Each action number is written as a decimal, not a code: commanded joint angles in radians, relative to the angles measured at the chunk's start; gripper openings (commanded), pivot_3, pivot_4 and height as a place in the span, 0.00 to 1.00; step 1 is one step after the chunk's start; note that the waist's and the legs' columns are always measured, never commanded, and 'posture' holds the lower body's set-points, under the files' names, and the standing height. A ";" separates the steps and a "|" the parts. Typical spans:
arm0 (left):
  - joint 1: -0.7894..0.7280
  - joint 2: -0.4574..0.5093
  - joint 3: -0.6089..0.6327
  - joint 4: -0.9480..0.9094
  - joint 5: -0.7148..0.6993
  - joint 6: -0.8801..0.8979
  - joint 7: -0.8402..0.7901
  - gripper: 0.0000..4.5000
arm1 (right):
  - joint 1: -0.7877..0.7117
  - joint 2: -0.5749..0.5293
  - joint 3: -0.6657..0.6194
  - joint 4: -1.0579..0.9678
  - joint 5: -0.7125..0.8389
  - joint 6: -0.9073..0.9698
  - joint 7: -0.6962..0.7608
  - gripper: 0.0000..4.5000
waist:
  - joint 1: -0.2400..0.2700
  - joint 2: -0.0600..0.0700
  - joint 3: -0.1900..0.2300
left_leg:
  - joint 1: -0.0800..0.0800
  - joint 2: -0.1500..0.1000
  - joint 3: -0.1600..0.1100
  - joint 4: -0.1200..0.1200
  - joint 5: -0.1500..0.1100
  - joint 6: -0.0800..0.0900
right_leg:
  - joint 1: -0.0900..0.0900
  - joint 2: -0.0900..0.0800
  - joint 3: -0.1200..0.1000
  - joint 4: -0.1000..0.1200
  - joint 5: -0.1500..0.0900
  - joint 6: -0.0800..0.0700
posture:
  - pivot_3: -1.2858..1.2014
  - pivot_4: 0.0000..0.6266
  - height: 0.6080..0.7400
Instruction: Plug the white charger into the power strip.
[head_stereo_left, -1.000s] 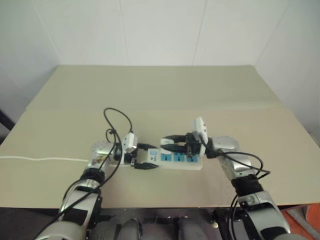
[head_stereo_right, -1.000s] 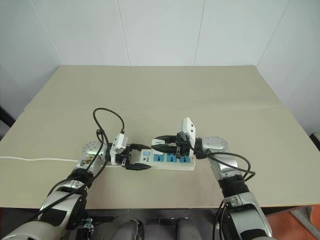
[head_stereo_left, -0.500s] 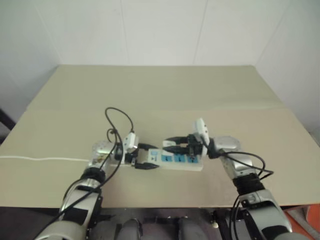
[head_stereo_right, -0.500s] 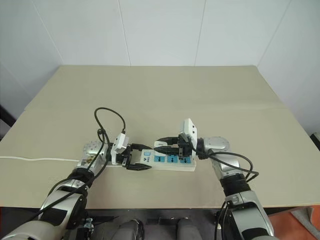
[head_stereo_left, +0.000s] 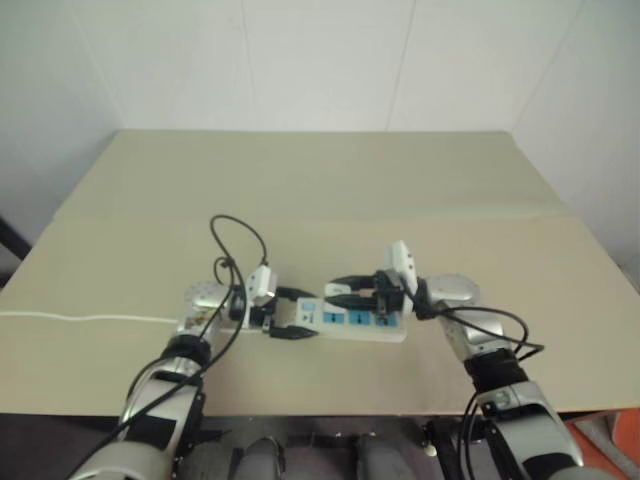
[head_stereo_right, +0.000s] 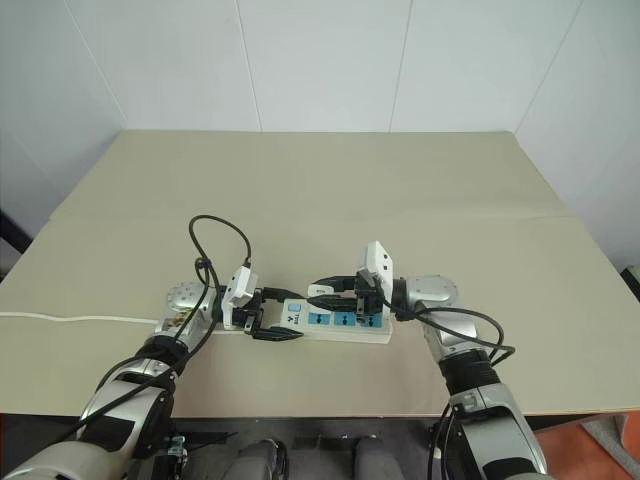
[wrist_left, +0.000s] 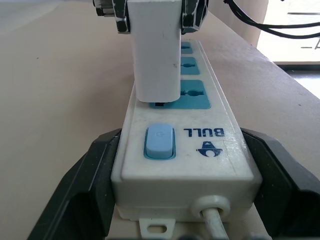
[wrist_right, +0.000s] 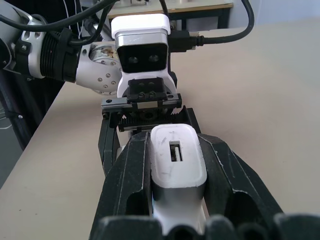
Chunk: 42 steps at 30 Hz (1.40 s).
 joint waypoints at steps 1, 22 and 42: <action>0.000 0.013 -0.016 0.003 0.021 -0.002 -0.015 0.73 | 0.022 -0.004 0.033 0.045 -0.055 -0.031 0.003 0.25 | 0.000 0.000 0.000 | 0.000 0.000 0.000 0.000 0.000 0.000 | 0.000 0.000 0.000 0.000 0.000 0.000 | 0.52 0.24 1.00; 0.009 0.026 -0.032 -0.013 0.010 0.011 -0.016 0.73 | 0.033 0.003 0.069 0.075 -0.086 -0.021 -0.030 0.33 | -0.004 -0.006 -0.007 | 0.004 0.001 0.000 0.000 0.000 0.000 | 0.003 0.001 0.000 0.000 -0.001 0.001 | 0.52 0.24 1.00; 0.005 0.076 -0.065 -0.097 -0.048 0.046 -0.016 1.00 | 0.050 -0.038 0.020 0.048 -0.082 -0.138 0.000 1.00 | -0.001 -0.007 -0.008 | 0.001 0.001 0.000 0.000 0.000 0.000 | 0.001 0.001 0.000 0.000 -0.001 0.001 | 0.52 0.24 1.00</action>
